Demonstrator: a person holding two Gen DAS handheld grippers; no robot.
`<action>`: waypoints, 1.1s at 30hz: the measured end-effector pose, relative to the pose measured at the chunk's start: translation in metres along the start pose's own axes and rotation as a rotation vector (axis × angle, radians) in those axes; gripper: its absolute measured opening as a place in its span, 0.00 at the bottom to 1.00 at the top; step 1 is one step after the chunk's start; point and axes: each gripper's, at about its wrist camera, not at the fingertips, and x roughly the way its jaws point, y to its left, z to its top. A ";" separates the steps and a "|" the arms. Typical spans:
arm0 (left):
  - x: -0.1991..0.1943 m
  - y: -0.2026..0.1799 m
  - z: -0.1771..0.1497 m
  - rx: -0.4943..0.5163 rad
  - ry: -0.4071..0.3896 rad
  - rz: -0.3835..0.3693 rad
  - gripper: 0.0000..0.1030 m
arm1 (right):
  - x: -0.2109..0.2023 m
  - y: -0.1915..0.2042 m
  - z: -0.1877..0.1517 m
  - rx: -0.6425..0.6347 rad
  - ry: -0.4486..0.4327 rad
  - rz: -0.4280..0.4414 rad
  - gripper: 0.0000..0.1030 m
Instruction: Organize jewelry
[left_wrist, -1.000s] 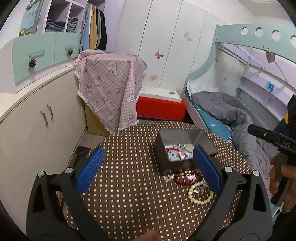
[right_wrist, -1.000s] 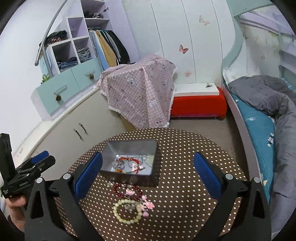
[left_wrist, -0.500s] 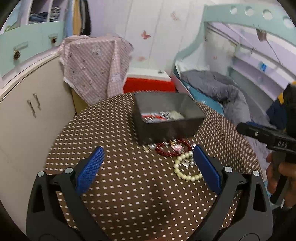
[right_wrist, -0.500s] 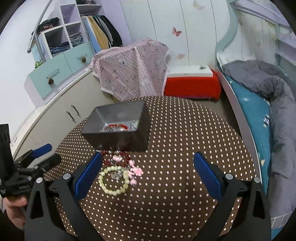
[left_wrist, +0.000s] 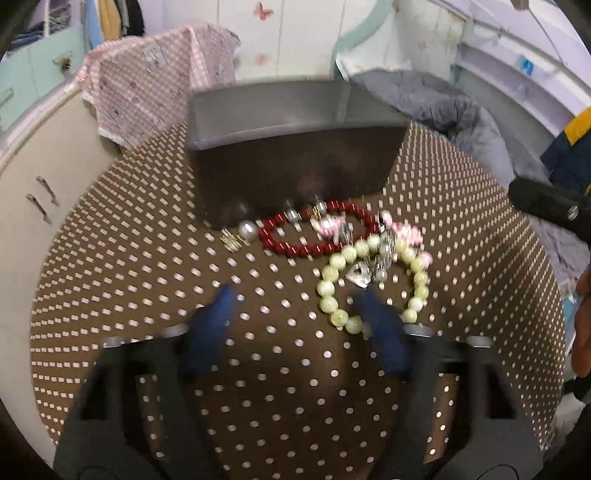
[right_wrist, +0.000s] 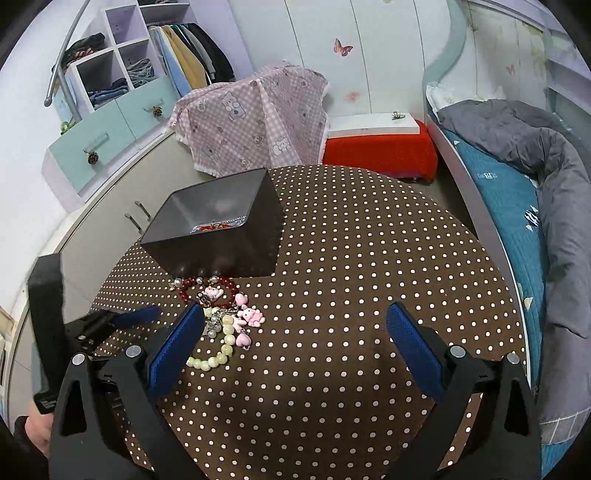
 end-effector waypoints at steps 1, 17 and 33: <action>0.000 -0.003 0.000 0.027 -0.012 0.009 0.39 | 0.001 0.000 0.000 -0.001 0.002 0.003 0.92; -0.067 0.016 -0.027 0.015 -0.116 -0.099 0.09 | 0.021 0.026 -0.015 -0.094 0.063 0.029 0.92; -0.046 0.062 -0.045 -0.108 -0.055 -0.060 0.09 | 0.065 0.063 -0.020 -0.275 0.150 0.040 0.43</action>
